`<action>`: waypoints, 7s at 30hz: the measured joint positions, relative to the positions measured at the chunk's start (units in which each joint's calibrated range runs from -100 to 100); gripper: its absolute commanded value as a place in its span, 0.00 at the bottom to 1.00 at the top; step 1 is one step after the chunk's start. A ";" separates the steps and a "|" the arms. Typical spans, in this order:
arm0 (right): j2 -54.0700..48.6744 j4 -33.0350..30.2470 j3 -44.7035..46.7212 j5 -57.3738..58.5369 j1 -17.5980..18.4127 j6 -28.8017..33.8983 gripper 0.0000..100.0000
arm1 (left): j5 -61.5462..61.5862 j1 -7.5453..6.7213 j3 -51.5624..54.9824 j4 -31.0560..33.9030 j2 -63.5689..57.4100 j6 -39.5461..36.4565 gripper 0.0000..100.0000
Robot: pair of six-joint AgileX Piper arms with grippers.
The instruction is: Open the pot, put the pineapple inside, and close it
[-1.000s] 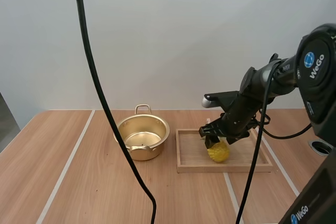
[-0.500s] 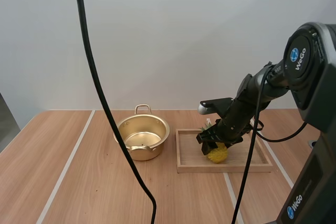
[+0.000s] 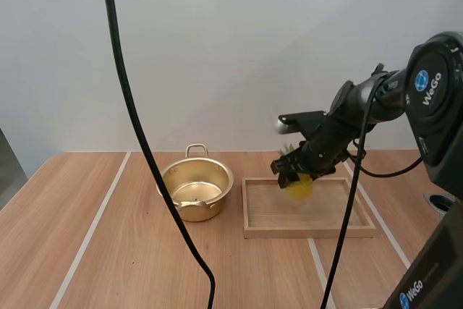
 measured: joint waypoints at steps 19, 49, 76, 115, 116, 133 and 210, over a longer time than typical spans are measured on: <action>-31.18 11.67 -17.58 -28.40 0.00 0.19 0.00 | -44.68 0.00 -0.06 0.00 -4.44 -11.02 0.00; 0.09 28.06 -17.32 16.75 7.19 -22.20 0.00 | -53.61 0.00 -0.45 4.06 -6.64 -11.81 0.00; 19.18 4.31 -17.32 5.55 17.70 -17.17 0.00 | -51.94 0.00 -0.45 6.49 -6.64 -11.01 0.00; -3.10 8.29 -23.95 3.21 15.86 -11.00 1.00 | -29.46 0.00 -0.45 6.70 -2.72 -8.13 0.00; -5.13 8.29 -23.95 2.81 15.37 -10.40 1.00 | -28.18 0.00 -0.27 6.70 -2.38 -8.13 0.00; -30.04 4.90 -24.10 -2.62 6.27 -4.42 1.00 | -22.94 0.00 26.90 6.81 -5.35 -11.62 0.00; -48.61 -16.41 -24.10 30.85 2.55 12.66 1.00 | 1.32 -0.15 66.95 0.38 34.39 2.12 0.73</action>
